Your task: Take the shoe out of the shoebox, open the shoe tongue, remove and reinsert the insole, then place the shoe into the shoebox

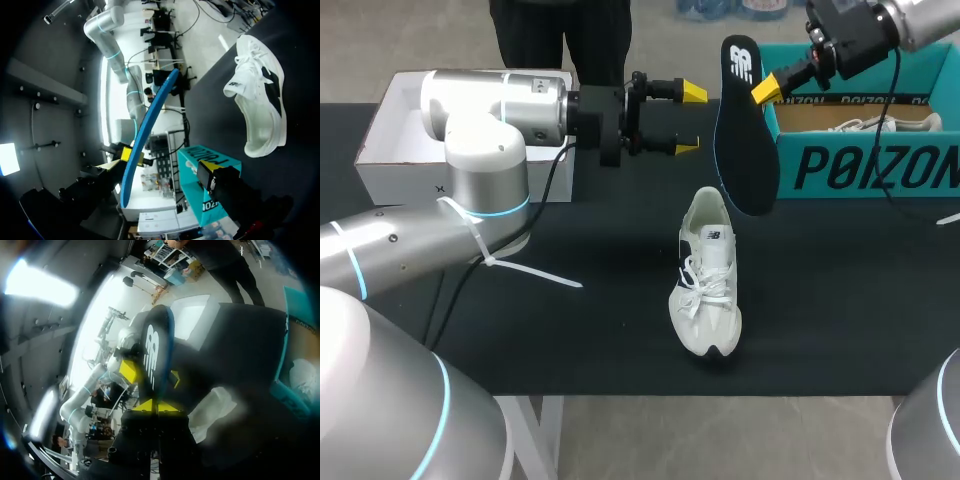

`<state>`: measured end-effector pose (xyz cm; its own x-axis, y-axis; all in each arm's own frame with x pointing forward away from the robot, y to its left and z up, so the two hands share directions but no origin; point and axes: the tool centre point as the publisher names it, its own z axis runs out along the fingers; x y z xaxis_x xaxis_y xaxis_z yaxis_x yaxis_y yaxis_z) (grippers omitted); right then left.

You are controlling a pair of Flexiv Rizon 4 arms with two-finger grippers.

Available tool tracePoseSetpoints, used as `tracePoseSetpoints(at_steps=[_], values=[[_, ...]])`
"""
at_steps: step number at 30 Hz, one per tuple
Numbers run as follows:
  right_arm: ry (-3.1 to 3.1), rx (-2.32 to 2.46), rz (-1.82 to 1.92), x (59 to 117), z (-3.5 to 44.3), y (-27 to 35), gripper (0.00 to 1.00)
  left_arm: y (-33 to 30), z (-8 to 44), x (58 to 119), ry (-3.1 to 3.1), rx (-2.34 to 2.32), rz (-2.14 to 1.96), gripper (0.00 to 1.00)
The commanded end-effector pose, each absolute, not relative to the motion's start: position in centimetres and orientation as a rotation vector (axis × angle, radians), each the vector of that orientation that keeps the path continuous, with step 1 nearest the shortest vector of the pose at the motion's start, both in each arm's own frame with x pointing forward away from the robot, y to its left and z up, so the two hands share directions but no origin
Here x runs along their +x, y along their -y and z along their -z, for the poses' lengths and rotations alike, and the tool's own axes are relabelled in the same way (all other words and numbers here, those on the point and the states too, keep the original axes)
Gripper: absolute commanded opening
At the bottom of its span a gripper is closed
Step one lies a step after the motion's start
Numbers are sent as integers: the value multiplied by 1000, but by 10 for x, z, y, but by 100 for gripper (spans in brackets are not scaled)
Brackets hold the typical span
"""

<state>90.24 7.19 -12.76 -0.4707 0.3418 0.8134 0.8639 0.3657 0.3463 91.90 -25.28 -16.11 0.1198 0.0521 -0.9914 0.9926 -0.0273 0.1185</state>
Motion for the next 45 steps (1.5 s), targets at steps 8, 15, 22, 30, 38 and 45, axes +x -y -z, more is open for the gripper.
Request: tracePoseSetpoints(at_steps=[8,15,22,30,38,45], values=[[2011,-998,953,914,128,-85,0,263,158,911,-1114,1362,1082,100],[1988,-990,944,914,127,-99,0,269,159,907,-1097,1376,1079,100],[1968,-1019,918,913,126,-107,0,265,159,903,-1093,1373,1063,100],[1958,-1018,933,915,123,-116,0,263,159,900,-1093,1376,1038,100],[1946,-1027,932,912,125,-118,0,260,161,900,-1103,1366,1014,41],[1940,-1035,936,910,125,-116,0,259,162,901,-1096,1362,1004,0]])
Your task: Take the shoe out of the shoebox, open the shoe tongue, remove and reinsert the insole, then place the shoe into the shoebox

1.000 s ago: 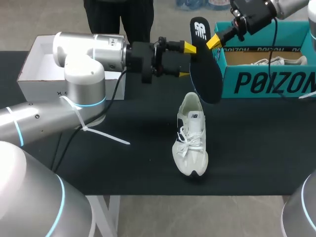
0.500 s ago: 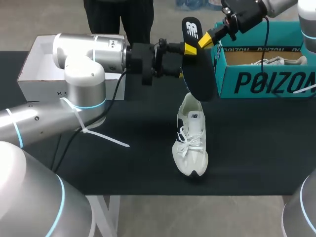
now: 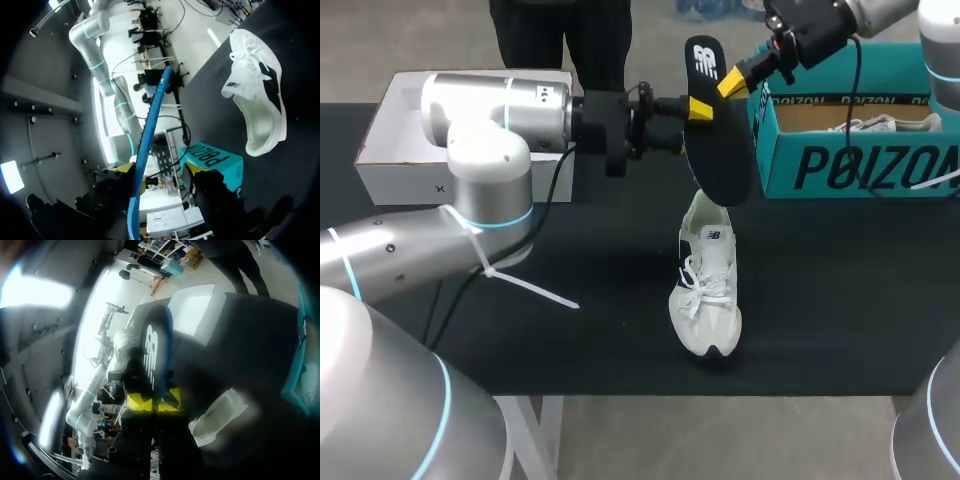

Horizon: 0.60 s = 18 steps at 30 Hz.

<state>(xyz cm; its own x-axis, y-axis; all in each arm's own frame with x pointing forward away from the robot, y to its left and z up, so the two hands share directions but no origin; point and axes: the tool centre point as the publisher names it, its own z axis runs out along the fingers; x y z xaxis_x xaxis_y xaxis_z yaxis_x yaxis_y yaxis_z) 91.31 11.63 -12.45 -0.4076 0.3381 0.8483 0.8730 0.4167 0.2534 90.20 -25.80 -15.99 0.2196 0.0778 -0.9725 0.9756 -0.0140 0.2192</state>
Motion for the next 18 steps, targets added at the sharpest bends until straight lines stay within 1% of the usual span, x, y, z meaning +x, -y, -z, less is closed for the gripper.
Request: tracePoseSetpoints(at_steps=[1,18], values=[[1939,-1036,936,909,125,-115,0,259,162,901,-1096,1359,1004,0],[1912,-1067,949,900,131,-109,0,257,163,904,-1085,1349,1018,0]])
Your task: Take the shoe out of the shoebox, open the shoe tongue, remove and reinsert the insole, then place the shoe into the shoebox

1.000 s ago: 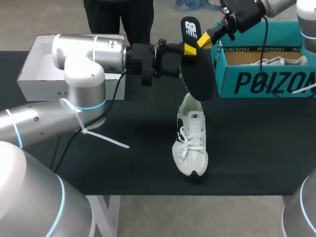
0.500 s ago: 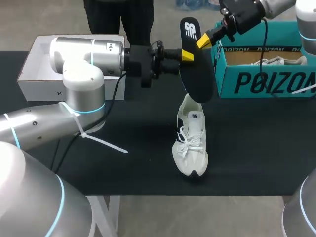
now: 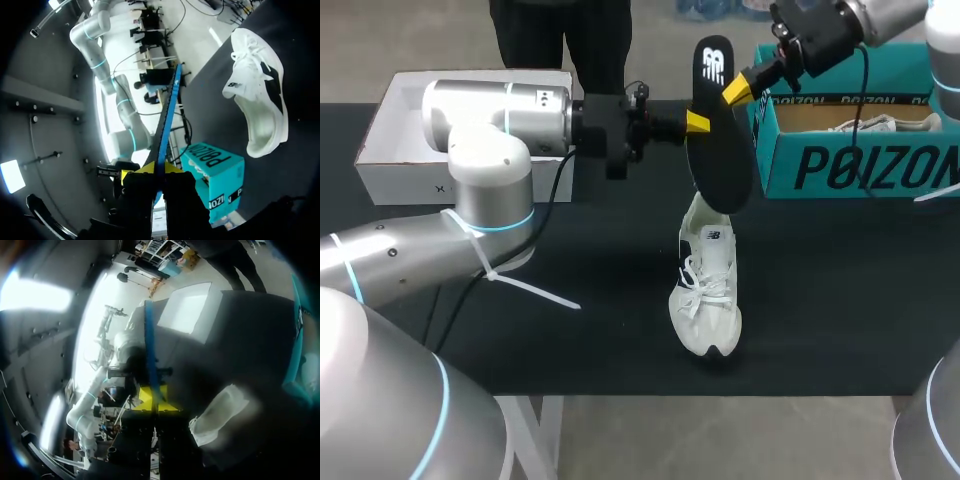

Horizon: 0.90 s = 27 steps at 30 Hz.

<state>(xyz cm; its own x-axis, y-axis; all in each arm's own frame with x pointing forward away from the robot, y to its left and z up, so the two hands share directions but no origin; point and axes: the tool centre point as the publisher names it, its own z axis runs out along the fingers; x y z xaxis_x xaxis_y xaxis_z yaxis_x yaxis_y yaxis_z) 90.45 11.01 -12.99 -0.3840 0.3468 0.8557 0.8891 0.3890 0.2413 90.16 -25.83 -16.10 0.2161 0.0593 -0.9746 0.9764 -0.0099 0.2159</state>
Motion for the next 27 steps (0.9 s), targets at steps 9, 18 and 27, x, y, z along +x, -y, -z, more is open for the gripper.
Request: tracePoseSetpoints(at_steps=[9,18,27], values=[[1911,-1095,958,900,133,-115,49,255,163,904,-1082,1349,1025,0],[1906,-1118,1000,902,127,-110,100,252,162,905,-1082,1351,1022,0],[2032,-1182,1050,879,87,-61,100,246,164,908,-1079,1357,1053,0]])
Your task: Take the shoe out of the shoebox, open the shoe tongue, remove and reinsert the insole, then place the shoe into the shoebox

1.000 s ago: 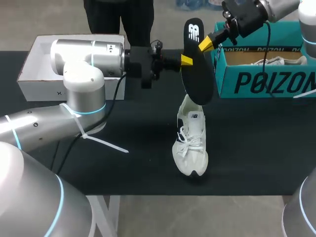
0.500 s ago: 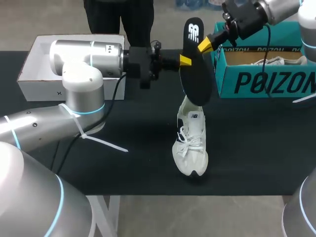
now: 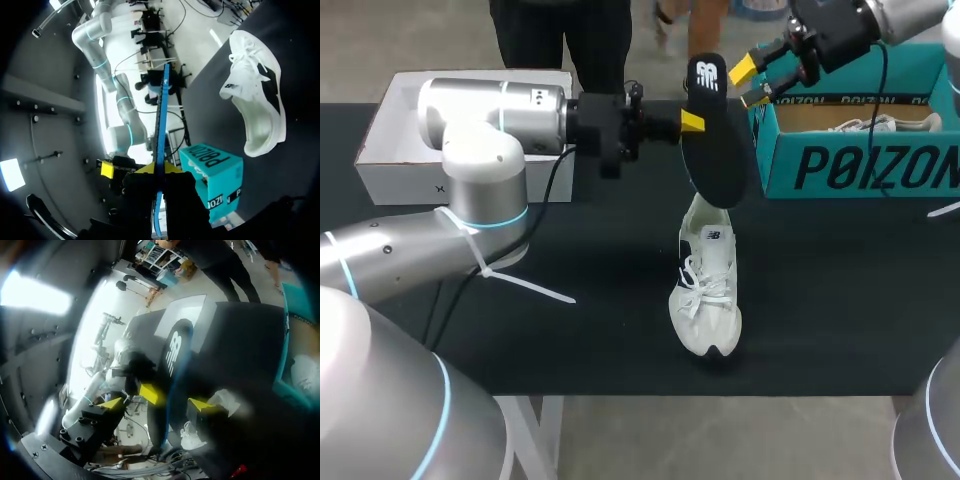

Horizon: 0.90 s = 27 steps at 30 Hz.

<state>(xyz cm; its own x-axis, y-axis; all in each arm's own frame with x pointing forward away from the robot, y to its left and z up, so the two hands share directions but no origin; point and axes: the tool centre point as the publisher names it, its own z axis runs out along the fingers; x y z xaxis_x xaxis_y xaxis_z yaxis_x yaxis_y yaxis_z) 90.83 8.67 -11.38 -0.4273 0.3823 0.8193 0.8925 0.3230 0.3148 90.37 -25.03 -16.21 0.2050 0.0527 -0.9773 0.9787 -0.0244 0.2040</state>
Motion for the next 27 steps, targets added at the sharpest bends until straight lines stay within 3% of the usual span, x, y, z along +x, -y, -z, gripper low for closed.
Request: tracePoseSetpoints(at_steps=[1,18,27], values=[[2054,-1185,1053,873,81,-57,100,245,165,909,-1082,1358,1053,0],[2756,-1194,769,790,-41,-63,100,242,174,911,-1094,1383,1074,0],[2897,-1232,679,774,-51,-82,100,243,175,912,-1094,1385,1080,0]])
